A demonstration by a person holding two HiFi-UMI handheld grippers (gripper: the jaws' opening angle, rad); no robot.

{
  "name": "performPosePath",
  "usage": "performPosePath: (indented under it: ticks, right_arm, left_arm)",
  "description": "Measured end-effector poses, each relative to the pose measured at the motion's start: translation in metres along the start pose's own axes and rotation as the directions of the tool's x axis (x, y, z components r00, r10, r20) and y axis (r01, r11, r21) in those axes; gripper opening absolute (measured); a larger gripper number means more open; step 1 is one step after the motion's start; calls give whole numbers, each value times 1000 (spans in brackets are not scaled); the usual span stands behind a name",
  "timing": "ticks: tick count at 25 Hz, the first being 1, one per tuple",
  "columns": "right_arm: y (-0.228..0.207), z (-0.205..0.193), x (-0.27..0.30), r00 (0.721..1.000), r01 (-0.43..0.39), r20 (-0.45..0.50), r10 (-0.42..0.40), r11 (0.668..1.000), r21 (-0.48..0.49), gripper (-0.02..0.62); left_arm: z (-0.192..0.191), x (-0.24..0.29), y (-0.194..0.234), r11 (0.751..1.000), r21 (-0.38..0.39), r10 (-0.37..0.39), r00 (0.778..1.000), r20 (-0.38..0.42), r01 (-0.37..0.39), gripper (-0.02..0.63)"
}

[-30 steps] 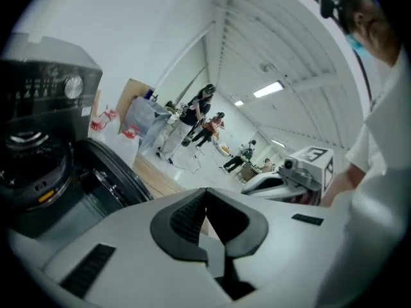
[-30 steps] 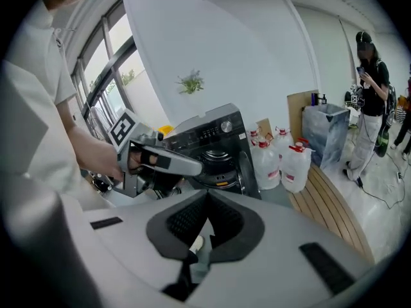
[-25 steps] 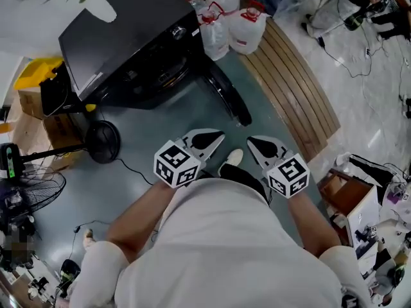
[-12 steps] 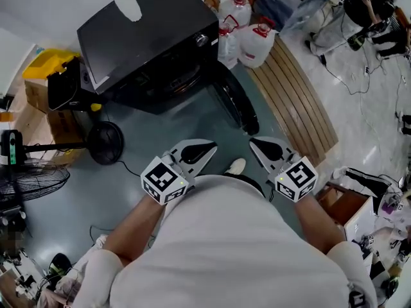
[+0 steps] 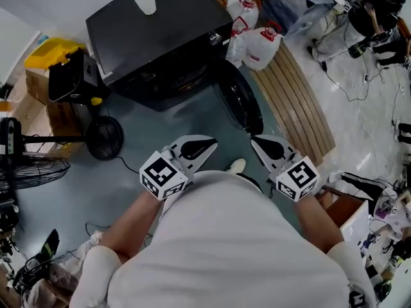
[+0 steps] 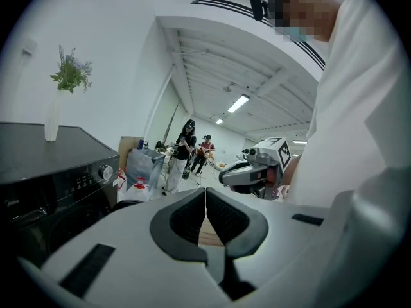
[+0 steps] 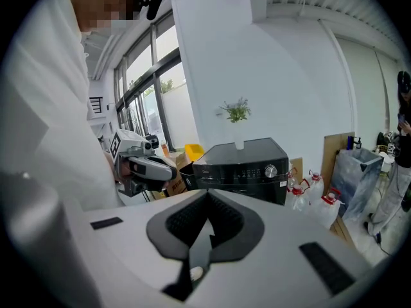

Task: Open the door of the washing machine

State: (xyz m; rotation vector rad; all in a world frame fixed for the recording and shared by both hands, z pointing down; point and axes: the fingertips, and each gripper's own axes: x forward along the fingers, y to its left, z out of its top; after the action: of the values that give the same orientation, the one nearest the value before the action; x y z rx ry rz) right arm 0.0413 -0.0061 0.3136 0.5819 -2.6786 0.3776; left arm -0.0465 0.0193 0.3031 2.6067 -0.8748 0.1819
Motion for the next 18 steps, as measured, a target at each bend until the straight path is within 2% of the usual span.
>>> performPosePath:
  ticks: [18]
  right_arm:
    - [36,1,36,998,49,-49,-49,999,-18,8]
  left_arm:
    - [-12,-39,28,999,-26,-33,999,13,33,18]
